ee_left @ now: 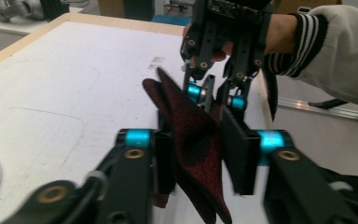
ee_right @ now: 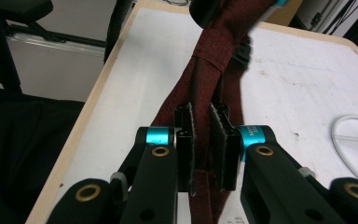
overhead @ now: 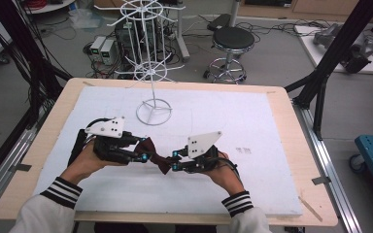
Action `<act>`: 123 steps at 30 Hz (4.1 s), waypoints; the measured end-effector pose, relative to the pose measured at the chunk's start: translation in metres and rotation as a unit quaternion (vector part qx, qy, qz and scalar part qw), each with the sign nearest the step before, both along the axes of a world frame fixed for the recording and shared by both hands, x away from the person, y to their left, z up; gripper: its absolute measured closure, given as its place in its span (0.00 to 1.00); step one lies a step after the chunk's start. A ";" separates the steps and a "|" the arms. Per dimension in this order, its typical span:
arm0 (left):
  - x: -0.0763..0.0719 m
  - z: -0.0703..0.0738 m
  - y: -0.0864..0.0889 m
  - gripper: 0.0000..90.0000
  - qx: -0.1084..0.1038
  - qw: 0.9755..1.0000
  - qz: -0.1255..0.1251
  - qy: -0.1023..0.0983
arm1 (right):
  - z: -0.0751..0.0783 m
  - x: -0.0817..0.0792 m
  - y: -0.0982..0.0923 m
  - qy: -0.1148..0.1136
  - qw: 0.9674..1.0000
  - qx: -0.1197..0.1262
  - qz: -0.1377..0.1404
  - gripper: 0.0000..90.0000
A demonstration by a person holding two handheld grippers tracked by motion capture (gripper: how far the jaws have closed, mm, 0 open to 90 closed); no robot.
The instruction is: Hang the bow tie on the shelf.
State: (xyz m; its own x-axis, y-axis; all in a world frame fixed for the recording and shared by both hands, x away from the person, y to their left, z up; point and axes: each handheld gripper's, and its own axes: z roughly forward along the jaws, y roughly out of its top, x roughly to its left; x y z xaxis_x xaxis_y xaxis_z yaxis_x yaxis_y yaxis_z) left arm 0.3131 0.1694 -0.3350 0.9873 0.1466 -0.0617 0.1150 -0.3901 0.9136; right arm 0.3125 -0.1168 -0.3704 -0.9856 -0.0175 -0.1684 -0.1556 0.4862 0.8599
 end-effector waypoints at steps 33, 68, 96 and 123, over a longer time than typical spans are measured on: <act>-0.004 0.011 0.017 0.89 -0.023 0.998 0.053 -0.022 | -0.005 -0.002 -0.006 0.080 0.987 0.047 -0.128 0.05; 0.054 0.073 0.097 0.89 -0.008 0.978 0.205 -0.027 | -0.021 -0.040 -0.117 0.040 0.930 0.189 -0.314 0.04; 0.100 0.090 0.088 0.89 -0.007 0.982 0.187 -0.011 | -0.051 -0.049 -0.144 0.000 0.893 0.210 -0.397 0.04; 0.124 0.100 0.061 0.89 -0.009 0.984 0.176 -0.025 | -0.079 -0.053 -0.145 -0.031 0.876 0.213 -0.432 0.04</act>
State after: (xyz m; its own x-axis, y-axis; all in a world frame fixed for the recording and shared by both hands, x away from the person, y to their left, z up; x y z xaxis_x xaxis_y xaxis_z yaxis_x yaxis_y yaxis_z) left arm 0.4373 0.2308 -0.2351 0.8772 0.4797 -0.0191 0.1941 -0.3181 0.9280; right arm 0.2594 -0.2617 -0.4497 -0.5887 0.8077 -0.0321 0.0600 0.0832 0.9947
